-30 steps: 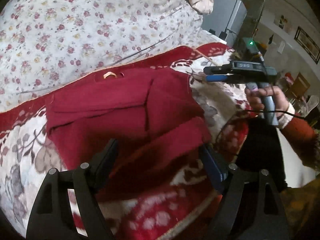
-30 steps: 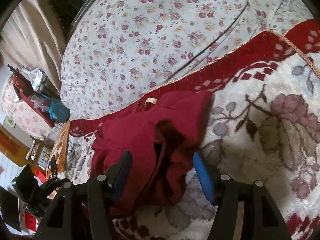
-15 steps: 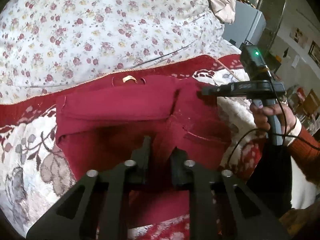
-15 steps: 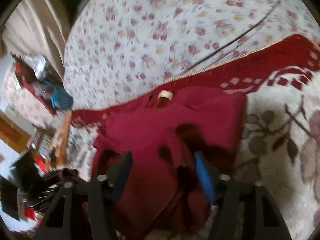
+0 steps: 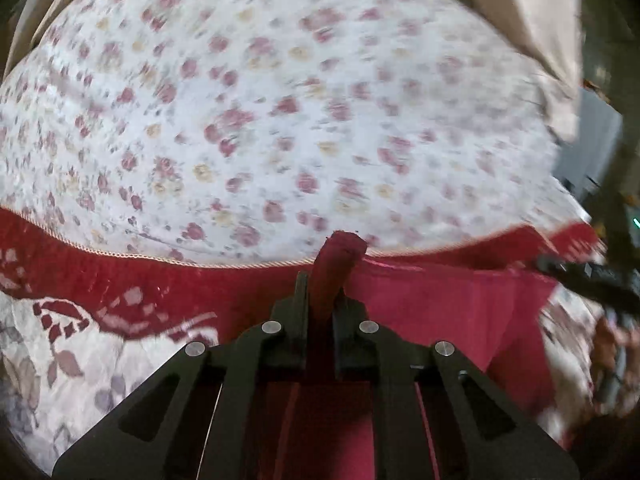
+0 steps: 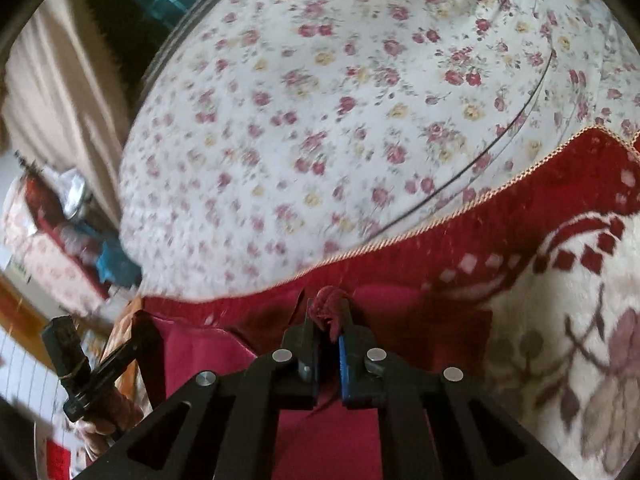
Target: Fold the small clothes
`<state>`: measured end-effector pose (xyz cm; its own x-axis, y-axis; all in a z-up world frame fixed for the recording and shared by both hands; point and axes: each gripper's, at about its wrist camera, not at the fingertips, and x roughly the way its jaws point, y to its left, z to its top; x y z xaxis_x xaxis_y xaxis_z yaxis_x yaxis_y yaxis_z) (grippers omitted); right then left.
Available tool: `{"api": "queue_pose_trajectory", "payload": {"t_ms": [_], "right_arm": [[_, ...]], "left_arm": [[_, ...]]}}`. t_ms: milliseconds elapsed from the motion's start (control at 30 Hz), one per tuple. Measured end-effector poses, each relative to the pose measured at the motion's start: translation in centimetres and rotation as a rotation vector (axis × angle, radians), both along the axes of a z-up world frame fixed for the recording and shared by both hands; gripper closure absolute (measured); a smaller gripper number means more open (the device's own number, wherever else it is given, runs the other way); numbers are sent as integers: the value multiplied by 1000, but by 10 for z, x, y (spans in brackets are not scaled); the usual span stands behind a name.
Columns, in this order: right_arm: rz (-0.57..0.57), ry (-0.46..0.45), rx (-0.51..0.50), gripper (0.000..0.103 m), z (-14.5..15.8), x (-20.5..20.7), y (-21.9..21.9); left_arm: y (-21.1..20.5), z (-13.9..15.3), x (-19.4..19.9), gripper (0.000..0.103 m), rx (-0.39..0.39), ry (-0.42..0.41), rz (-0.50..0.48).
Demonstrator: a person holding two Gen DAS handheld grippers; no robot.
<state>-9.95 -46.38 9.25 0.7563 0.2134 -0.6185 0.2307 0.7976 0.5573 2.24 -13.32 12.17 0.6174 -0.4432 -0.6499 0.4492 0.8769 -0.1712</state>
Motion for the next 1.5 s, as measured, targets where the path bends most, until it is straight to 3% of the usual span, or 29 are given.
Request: {"api": "queue_pose_trajectory", "payload": {"t_ms": [100,167,200,267,333,467,600,633,667,700,767,900,967,1033,1100,1133,1233,1400,1433,1467,1500], "right_arm": [[-16,106,-28,96,-28,35,-3],[-36,206,-53,81,-43,46,-8],[-55,200,-44,75,-44,42,-12],[-92,134,-20,47,-36,24,-21],[-89,114,-48,42,-25,9,-23],[36,159,-148,42,-15,-11,-9],[123,231,-151,42,-48,-12,13],[150,253,-146,47,-56,-11,19],[188,272,-152,66,-65,-11,28],[199,276,-196,77,-68,-13,36],[182,226,-280,94,-59,-24,41],[74,147,-352,95,-28,-56,27],[55,186,-402,95,-37,-61,23],[53,234,-337,95,-54,-62,16],[35,190,-241,95,-50,-71,9],[28,162,-197,87,-46,-78,5],[27,81,-94,42,-32,-103,8],[132,154,-89,42,-48,-114,49],[144,173,-101,52,-54,-113,53],[163,204,-130,75,-59,-111,60],[170,212,-168,83,-60,-111,64]], "left_arm": [[-14,-34,36,96,54,96,20],[-16,-58,52,95,91,191,28],[-12,-63,55,93,90,210,37],[3,-61,55,77,61,214,62],[18,-53,49,63,24,206,69],[41,-30,23,59,-16,179,50],[54,-26,-9,51,-40,196,37],[57,-30,-18,51,-41,209,37],[60,-34,-26,51,-43,221,38],[62,-36,-33,51,-45,232,40],[67,-43,-44,51,-57,252,46],[74,-62,-65,51,-98,284,32],[71,-73,-68,51,-97,308,20],[71,-79,-70,51,-109,326,16],[72,-80,-74,51,-123,329,-1],[72,-79,-77,51,-123,322,-12],[74,-77,-85,51,-118,305,-33],[69,-76,-92,51,-99,288,-102],[66,-77,-93,52,-72,274,-106],[65,-80,-92,62,-49,271,-102],[65,-83,-91,68,-37,276,-101]]}}
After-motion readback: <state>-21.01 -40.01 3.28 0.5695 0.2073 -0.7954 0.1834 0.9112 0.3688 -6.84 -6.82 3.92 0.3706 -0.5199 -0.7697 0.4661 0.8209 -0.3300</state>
